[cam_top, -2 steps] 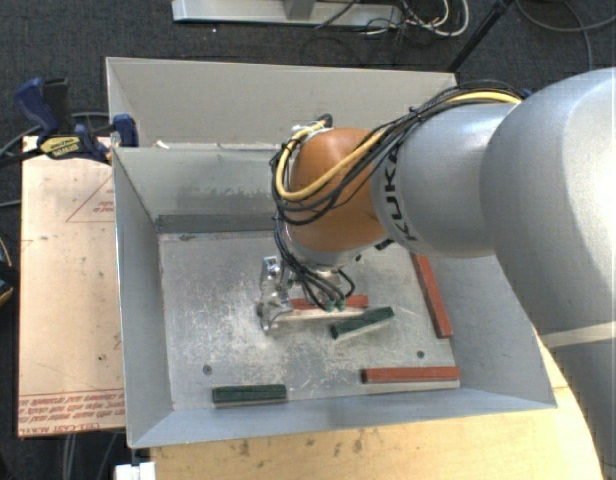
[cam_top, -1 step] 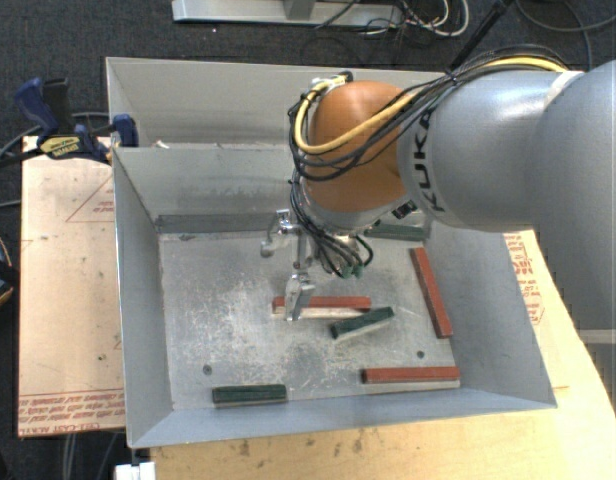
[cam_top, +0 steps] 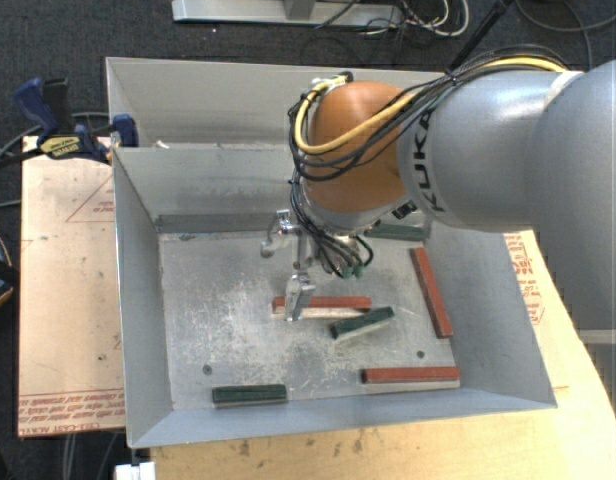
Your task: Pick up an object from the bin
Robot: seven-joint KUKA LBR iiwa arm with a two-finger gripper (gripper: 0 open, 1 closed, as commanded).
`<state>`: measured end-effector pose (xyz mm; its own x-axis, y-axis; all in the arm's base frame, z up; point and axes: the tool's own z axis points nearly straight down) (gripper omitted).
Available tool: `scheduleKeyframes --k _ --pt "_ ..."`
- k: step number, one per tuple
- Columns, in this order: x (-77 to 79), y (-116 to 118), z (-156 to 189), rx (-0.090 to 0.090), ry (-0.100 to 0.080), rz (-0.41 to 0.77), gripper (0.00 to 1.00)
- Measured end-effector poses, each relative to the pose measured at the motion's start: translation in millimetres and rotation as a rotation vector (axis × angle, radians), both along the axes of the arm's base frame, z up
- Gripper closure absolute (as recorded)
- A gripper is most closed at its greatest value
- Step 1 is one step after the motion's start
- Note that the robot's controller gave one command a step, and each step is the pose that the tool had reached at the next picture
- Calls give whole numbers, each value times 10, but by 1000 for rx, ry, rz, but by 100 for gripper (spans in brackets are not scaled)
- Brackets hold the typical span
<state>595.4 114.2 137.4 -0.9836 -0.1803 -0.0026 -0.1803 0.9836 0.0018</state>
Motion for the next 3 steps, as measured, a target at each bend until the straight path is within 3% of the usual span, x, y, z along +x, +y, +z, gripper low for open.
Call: scheduleKeyframes --k 1,2,3 --pt "-184 -595 -600 7 -6 35 100" --pt "-184 -595 -600 7 -6 34 100" --pt "-86 -615 920 -1 -4 44 100"
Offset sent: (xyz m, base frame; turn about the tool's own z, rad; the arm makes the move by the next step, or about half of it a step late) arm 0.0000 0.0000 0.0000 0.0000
